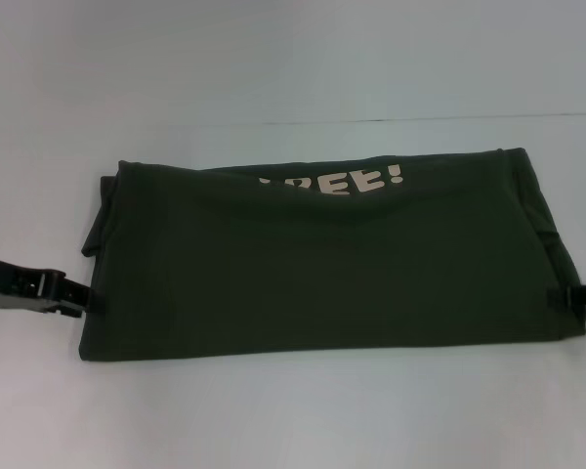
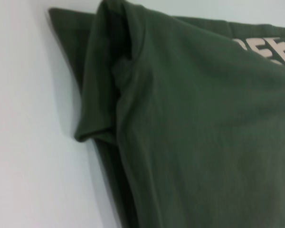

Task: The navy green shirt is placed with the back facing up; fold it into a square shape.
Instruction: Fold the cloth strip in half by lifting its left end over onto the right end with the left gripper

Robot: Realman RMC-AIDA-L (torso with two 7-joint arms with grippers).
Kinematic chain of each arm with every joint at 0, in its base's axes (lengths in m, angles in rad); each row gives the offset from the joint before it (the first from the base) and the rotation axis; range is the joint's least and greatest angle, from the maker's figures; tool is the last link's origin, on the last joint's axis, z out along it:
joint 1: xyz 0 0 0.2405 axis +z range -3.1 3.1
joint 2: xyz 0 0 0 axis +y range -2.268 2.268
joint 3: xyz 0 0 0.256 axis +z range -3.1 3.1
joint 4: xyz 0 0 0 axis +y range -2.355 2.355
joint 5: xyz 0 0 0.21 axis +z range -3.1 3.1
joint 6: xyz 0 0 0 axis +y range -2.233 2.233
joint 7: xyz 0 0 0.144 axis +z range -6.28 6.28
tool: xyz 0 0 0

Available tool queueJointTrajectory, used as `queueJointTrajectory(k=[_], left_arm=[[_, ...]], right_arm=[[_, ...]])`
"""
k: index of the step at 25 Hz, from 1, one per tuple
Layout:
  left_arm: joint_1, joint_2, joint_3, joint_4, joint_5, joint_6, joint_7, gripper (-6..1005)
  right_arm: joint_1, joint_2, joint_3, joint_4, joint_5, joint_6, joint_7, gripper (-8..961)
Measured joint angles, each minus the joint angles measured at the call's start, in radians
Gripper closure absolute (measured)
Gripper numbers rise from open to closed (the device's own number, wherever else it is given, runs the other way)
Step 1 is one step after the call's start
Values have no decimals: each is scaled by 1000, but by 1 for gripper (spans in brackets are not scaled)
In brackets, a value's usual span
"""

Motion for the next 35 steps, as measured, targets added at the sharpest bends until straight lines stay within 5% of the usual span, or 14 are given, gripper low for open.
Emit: queueJointTrajectory(k=[11,16,26,35], left_arm=[[-2,17,-84,32,-56,4,-2,464],[-3,18,-92,29,-117,-35,14,235],[-15,1,-80,-6,-190,-121,92,145],[-60,12,57,-35,-134,-231,-109,147]], right_arm=[[16,-15,54,-36,120,-10,-66,336],[13,-12,55,-29,281,-3,-223,129],[13,14,99,13,479,0,-580,128],[25,35,120,142,637,44,-889,128]])
